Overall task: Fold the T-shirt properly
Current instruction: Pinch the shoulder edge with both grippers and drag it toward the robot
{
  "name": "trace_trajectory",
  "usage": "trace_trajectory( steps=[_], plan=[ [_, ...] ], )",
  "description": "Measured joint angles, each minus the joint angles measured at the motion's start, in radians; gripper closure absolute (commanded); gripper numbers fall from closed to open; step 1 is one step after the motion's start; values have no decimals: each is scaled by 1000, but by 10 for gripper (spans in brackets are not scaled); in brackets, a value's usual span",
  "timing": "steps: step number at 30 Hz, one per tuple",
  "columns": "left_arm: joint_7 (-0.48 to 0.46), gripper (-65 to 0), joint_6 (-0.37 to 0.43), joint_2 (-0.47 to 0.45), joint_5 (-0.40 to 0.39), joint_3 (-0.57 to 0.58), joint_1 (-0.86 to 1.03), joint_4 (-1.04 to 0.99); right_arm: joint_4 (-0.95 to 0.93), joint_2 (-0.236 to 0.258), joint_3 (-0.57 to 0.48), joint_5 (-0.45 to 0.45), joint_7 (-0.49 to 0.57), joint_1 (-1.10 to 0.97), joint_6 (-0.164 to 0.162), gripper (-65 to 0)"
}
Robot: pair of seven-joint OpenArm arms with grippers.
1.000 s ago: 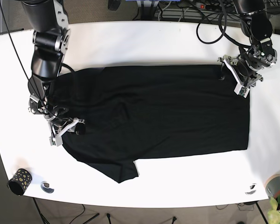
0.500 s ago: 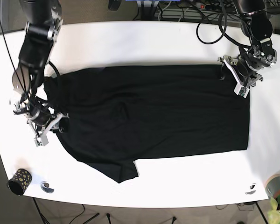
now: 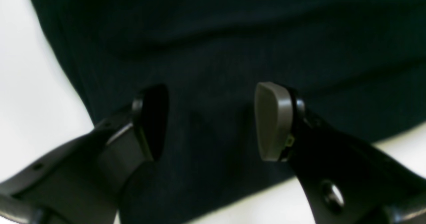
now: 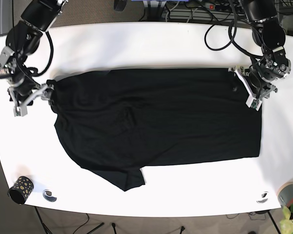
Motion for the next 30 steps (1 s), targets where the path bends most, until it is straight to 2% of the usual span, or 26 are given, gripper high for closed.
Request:
trace_trajectory(
  steps=[3, 5, 6, 11, 17, 19, 24, 26, 30],
  plan=[
    [0, -379, 0, 0, -8, -9, -14, 0, -45, 9, 27, 62, -3, -31, 37, -590],
    [0, -390, 0, 2, -50, -37, -14, 0, -84, 17, 28, 87, -13, -36, 51, -590],
    [0, -407, 0, 3, -82, -60, -13, 0, -109, 23, 28, 102, -11, -37, 52, -590],
    [70, -501, 1, -5, -136, -152, -11, 0, -219, 36, 32, 146, 1, -27, 50, -579],
    [71, -503, 3, -4, -145, -186, -8, 0, -304, 31, 25, 151, 13, 3, 48, -471],
    [71, -503, 3, -1, -152, -186, -1, 0, -339, 31, 25, 177, 29, 16, 50, -415],
    [66, -500, 8, -3, -148, -187, 23, -3, -369, 31, 26, 171, 33, 25, 51, -277],
    [72, -500, 8, -1, -143, -187, 26, -4, -370, 28, 26, 172, 33, 24, 52, -260],
    [64, -499, 11, 5, -149, -184, 34, -4, -371, 28, 26, 172, 31, 24, 52, -293]
  ],
)
